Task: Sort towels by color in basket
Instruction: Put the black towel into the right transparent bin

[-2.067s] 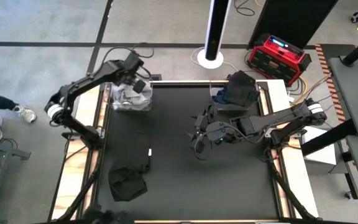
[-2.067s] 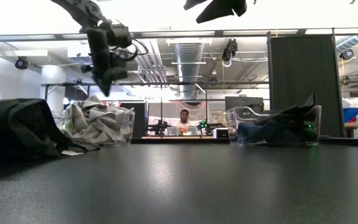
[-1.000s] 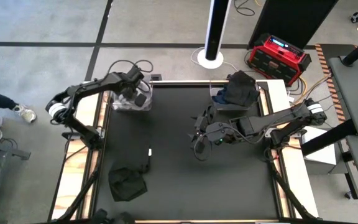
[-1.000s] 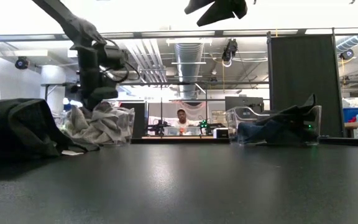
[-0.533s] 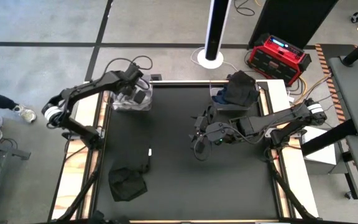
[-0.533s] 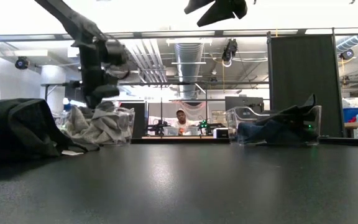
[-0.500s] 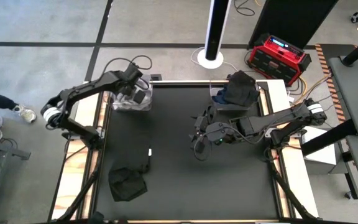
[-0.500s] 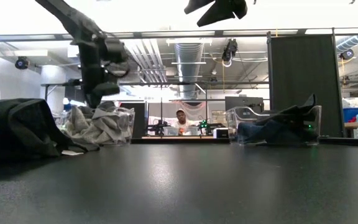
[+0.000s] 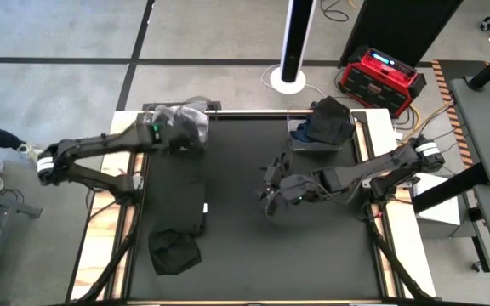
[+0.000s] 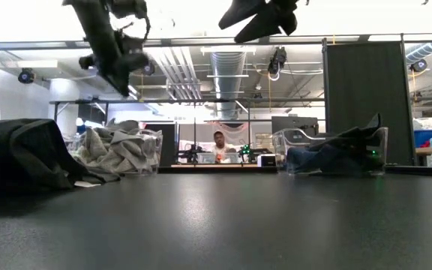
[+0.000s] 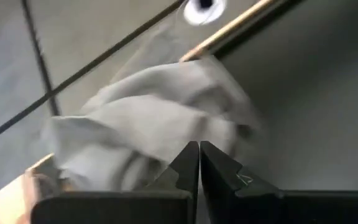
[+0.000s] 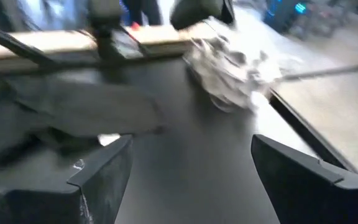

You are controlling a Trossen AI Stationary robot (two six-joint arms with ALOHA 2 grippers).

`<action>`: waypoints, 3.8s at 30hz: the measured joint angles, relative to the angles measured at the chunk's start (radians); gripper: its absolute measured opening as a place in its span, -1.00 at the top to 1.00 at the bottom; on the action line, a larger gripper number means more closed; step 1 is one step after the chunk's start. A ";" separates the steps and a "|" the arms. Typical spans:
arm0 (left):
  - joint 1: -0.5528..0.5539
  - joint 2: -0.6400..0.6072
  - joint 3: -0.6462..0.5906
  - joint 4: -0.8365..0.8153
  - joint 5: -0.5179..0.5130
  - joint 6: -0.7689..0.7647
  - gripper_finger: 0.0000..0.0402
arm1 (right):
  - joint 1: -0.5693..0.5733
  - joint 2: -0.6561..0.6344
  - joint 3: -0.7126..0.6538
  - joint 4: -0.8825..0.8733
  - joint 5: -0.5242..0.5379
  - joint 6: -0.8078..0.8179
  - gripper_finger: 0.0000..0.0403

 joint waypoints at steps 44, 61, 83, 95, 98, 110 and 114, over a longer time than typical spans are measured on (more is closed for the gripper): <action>-1.105 0.340 0.042 -0.048 0.122 -0.662 1.00 | 0.161 0.258 -0.107 0.438 -0.219 -0.057 0.88; -1.136 0.391 0.086 -0.296 0.137 -0.582 0.35 | 0.162 0.257 -0.108 0.438 -0.190 -0.042 0.47; -1.191 0.389 -0.053 -0.158 0.142 -0.602 0.05 | 0.161 0.257 -0.133 0.424 -0.191 -0.017 -0.06; -1.199 0.395 -0.074 -0.153 0.139 -0.519 -0.05 | 0.161 0.258 -0.134 0.422 -0.192 -0.018 -0.14; -1.199 0.401 -0.079 -0.139 0.120 -0.491 0.10 | 0.161 0.259 -0.134 0.421 -0.192 -0.018 -0.13; -1.204 0.406 -0.088 -0.114 0.046 -0.492 0.96 | 0.167 0.259 -0.134 0.395 -0.192 -0.018 -0.13; -1.213 0.381 -0.088 -0.107 -0.060 -0.475 0.99 | 0.195 0.259 -0.134 0.376 -0.192 -0.019 -0.09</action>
